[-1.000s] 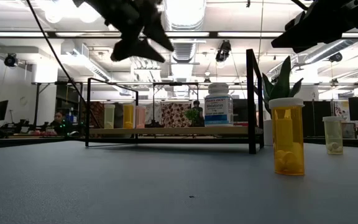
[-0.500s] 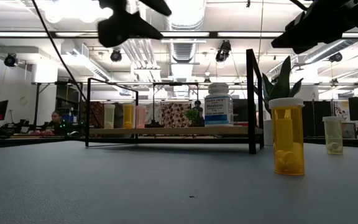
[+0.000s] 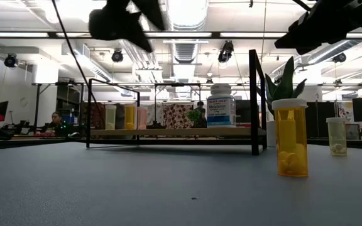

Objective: Pick and place medicine bottles onto shelf by color
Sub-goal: Put the left blue pill bottle on the shelf

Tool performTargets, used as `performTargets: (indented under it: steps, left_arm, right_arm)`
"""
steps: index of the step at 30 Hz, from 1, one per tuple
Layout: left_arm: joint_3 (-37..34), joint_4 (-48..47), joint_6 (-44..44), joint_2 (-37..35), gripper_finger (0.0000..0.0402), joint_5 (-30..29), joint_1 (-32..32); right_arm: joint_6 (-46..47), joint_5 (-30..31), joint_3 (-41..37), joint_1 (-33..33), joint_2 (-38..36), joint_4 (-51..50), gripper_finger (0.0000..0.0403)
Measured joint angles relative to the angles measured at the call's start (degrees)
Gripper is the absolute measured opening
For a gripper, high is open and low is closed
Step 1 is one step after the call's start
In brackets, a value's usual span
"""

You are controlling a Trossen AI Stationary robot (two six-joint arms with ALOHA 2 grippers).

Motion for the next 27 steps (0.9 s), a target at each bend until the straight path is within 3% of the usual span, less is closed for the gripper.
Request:
performTargets:
  steps: [5,10,18,27]
  left_arm:
    - [5.1,-25.8,-10.9,3.0,0.0189,6.2,-1.4]
    - [0.5,-47.5,-22.8,3.3,0.0189,12.9,-4.7]
    - [-14.9,-34.9,-31.1,-6.8,0.0189,12.5,-6.1]
    - [-27.7,-31.3,-37.3,-14.9,0.0189,12.3,-6.1]
  right_arm:
    - [0.4,0.0,0.0,0.0,0.0,-0.7,0.0009]
    - [0.5,0.0,0.0,-0.1,0.0,-1.3,0.0009]
    - [0.5,0.0,0.0,-0.1,0.0,-1.3,0.0009]
    - [0.5,0.0,0.0,-0.1,0.0,-1.4,0.0009]
